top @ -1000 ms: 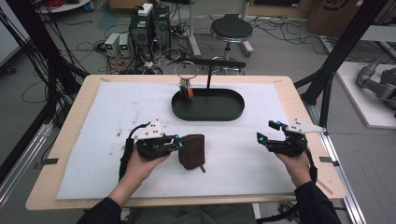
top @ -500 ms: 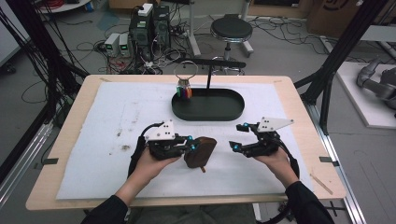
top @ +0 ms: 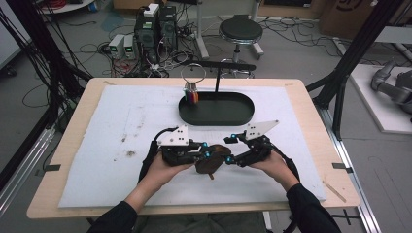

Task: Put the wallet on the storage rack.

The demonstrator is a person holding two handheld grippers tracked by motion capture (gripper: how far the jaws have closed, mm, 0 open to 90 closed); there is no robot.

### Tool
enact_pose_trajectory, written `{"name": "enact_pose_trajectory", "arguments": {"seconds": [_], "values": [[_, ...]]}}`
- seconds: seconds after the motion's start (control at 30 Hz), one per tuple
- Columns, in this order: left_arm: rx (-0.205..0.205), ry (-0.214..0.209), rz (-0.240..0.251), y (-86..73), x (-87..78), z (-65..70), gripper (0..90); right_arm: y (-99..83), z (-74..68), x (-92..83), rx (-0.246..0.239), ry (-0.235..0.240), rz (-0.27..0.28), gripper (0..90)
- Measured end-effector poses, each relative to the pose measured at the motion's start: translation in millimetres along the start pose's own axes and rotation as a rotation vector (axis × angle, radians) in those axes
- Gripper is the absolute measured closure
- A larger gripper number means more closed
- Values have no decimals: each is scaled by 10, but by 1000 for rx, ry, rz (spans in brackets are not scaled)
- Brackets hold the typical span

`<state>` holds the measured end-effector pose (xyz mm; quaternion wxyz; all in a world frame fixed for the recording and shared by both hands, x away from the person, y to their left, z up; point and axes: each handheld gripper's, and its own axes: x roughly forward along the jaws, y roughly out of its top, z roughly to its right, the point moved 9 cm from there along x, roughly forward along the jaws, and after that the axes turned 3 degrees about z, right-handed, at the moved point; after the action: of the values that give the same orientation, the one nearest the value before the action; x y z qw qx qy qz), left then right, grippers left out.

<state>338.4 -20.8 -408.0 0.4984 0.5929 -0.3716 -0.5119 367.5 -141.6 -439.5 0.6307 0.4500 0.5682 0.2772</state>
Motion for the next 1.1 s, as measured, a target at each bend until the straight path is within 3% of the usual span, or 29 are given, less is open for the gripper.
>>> {"name": "enact_pose_trajectory", "arguments": {"seconds": [0.13,0.17,0.27,0.33,0.4,0.5,0.67,0.77,0.87,1.0,1.1], "values": [[7,-10,1,4,21,12,861,-10,-42,94,-14,24,-36,407],[4,-9,2,4,19,10,859,-13,-73,111,-40,43,-44,468],[3,-7,2,3,1,1,854,-16,-84,102,-58,39,-47,516],[-1,-1,4,1,-13,-12,788,-27,-100,47,-59,67,-49,618],[-14,-8,5,-14,-39,-20,744,-27,-101,32,-67,67,-43,634],[3,-4,-4,-43,-94,-17,676,-51,-133,2,-79,71,-42,652],[1,19,-71,-211,-183,-54,593,-100,-133,-47,-75,80,-49,658],[-23,30,-107,-327,-193,-108,543,-140,-130,-84,-68,81,-53,658],[-50,15,-119,-405,-165,-155,526,-150,-121,-93,-69,79,-52,658],[-86,14,-175,-546,-107,-228,447,-181,-94,-142,-69,67,-56,656],[-119,-12,-191,-625,-46,-255,444,-208,-77,-173,-59,68,-62,656]]}}
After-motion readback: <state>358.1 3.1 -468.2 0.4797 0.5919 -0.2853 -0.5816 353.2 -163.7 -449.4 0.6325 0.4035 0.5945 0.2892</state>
